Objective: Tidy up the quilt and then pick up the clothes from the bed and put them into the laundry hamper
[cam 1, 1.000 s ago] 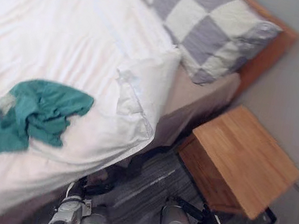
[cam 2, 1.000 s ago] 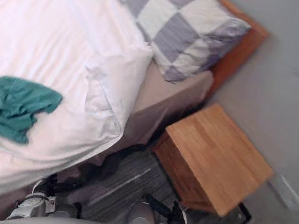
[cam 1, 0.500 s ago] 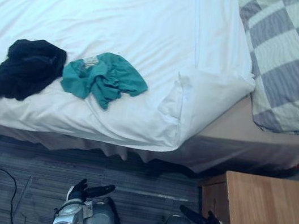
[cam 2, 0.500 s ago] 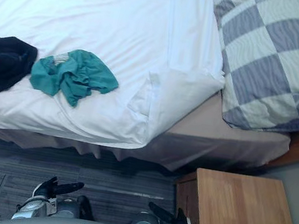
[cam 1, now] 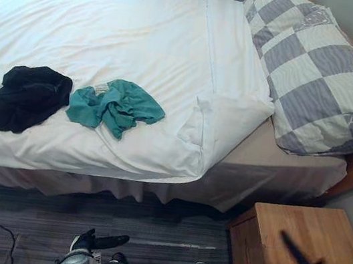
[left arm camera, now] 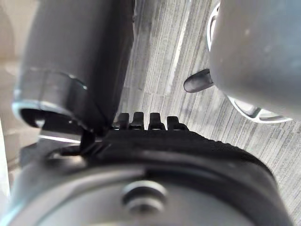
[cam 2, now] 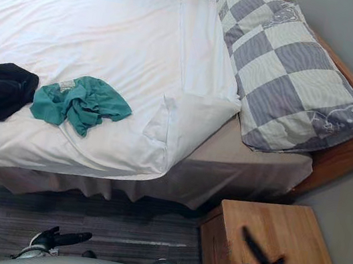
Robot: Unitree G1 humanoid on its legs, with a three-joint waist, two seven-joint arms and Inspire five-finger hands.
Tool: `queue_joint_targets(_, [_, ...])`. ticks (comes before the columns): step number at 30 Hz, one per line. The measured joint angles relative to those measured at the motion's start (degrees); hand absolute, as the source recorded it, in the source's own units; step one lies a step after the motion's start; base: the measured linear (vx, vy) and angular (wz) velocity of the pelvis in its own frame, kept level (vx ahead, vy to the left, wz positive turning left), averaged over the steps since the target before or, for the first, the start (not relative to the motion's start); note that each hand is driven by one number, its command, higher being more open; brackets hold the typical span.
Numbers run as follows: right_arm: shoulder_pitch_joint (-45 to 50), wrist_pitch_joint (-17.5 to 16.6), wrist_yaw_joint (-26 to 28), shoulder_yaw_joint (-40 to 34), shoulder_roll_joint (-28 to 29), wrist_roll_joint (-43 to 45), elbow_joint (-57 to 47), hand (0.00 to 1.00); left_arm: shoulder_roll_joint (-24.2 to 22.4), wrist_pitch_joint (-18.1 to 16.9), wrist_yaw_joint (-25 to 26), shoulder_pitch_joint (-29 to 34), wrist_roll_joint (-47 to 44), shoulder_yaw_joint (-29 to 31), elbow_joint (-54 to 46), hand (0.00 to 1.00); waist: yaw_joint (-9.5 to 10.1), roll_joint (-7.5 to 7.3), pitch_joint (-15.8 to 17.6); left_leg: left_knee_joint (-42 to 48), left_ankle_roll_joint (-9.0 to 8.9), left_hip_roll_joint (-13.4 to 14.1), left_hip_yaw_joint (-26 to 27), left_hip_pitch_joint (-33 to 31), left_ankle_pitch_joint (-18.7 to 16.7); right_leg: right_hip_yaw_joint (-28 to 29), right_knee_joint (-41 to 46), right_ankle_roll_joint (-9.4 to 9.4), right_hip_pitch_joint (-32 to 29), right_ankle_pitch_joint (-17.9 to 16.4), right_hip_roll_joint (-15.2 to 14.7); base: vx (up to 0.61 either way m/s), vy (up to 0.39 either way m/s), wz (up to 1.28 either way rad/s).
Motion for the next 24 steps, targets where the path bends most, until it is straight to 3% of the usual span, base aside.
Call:
queue_joint_targets(6, [-6.18, -0.89, -0.89, 0.78, -4.51, -4.12, -6.90, 1.00, 1.67, -0.29, -0.98, 0.15, 1.46, -4.37, -1.36, 1.00, -1.01, -1.72, 0.10, 0.03, 0.83, -0.24, -1.11, -1.14, 0.61, -1.02, -0.85, 1.44, -0.04, 0.97, -0.13, 0.02, 0.004, 0.09])
queue_joint_targets(10, [-10.37, -0.86, 0.24, 7.78, -7.52, -8.75, -8.32, 1.00, 2.41, -0.44, -1.91, 0.21, 1.45, -6.00, -2.07, 1.00, -0.82, -2.51, 0.02, 0.06, 1.06, -0.51, -2.17, -1.72, 0.81, -1.99, -0.78, 1.56, 0.12, 1.21, -0.26, 0.06, -0.001, 0.13])
queue_joint_targets(14, [-18.62, -0.86, 1.11, 17.70, -14.99, -16.27, -10.00, 1.00, 2.28, -1.40, -2.01, 0.36, 1.45, -6.78, -2.22, 1.00, -0.69, -1.42, 0.18, 0.07, 1.16, -0.77, -3.51, -2.18, 0.93, -2.82, -0.71, 1.65, 0.30, 1.72, -0.12, 0.05, 0.013, 0.13])
queue_joint_targets(18, [-27.51, -0.92, 1.14, 23.34, -17.95, -17.92, -10.30, 1.00, 2.17, -1.62, -2.03, 0.36, 1.45, -8.57, -2.79, 1.00, -0.46, 0.04, 1.25, 0.06, 1.24, -0.38, -4.55, -2.40, 1.22, -2.89, -0.75, 1.78, 0.31, 2.86, 0.32, 0.00, 0.002, 0.06])
queue_joint_targets(21, [-34.13, -0.91, 1.13, 26.97, -19.97, -18.54, -10.40, 1.00, 1.80, -1.98, -2.00, 0.02, 1.18, -10.03, -3.85, 1.00, 0.04, 1.70, 2.51, 0.08, 1.98, 0.54, -6.17, -4.90, 2.18, -2.80, -1.52, 0.60, -0.91, 4.98, 1.14, -0.02, 0.011, 0.17])
queue_joint_targets(24, [-39.08, -0.90, 1.13, 28.76, -20.03, -18.57, -10.38, 1.00, 1.58, -2.59, -1.98, -0.35, 0.97, -10.06, -4.64, 1.00, 0.87, 2.37, 3.29, 0.14, 2.45, 0.80, -6.49, -7.27, 3.10, -2.78, -2.22, -0.03, -2.85, 5.96, 1.46, -0.06, 0.039, 0.08])
